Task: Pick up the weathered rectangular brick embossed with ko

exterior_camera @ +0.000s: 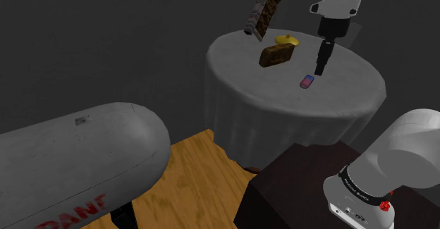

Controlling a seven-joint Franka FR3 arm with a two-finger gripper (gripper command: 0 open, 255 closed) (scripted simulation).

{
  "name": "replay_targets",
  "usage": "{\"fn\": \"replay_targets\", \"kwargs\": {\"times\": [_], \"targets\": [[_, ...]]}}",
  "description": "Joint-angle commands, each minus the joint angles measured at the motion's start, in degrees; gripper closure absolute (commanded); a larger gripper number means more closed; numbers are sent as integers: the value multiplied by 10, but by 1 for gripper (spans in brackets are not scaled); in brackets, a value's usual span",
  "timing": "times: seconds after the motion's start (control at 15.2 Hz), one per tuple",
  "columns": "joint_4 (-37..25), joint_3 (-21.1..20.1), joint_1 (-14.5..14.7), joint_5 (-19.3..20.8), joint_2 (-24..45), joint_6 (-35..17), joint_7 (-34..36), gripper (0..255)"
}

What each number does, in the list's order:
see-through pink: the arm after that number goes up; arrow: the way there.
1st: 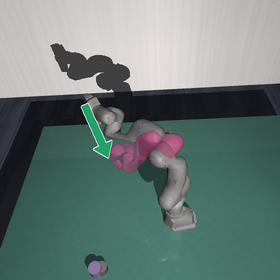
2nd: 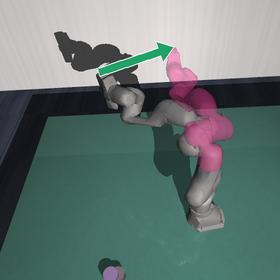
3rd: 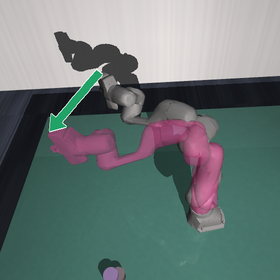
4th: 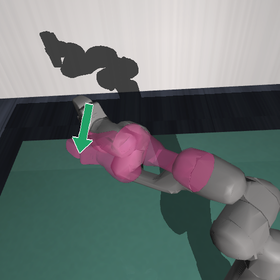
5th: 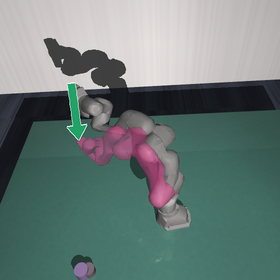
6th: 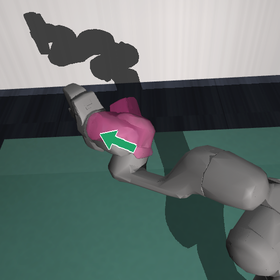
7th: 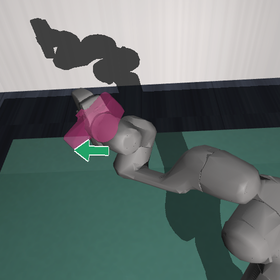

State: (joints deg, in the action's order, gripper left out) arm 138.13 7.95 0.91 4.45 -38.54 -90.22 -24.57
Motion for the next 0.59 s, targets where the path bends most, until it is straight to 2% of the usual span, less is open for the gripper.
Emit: {"fn": "replay_targets", "kwargs": {"times": [0.0,0.26,0.53], "targets": [[-13,25,2,21,25,-20,-54,0],[-39,74,7,51,80,-66,-156,0],[-80,119,16,64,148,-111,-257,0]]}}
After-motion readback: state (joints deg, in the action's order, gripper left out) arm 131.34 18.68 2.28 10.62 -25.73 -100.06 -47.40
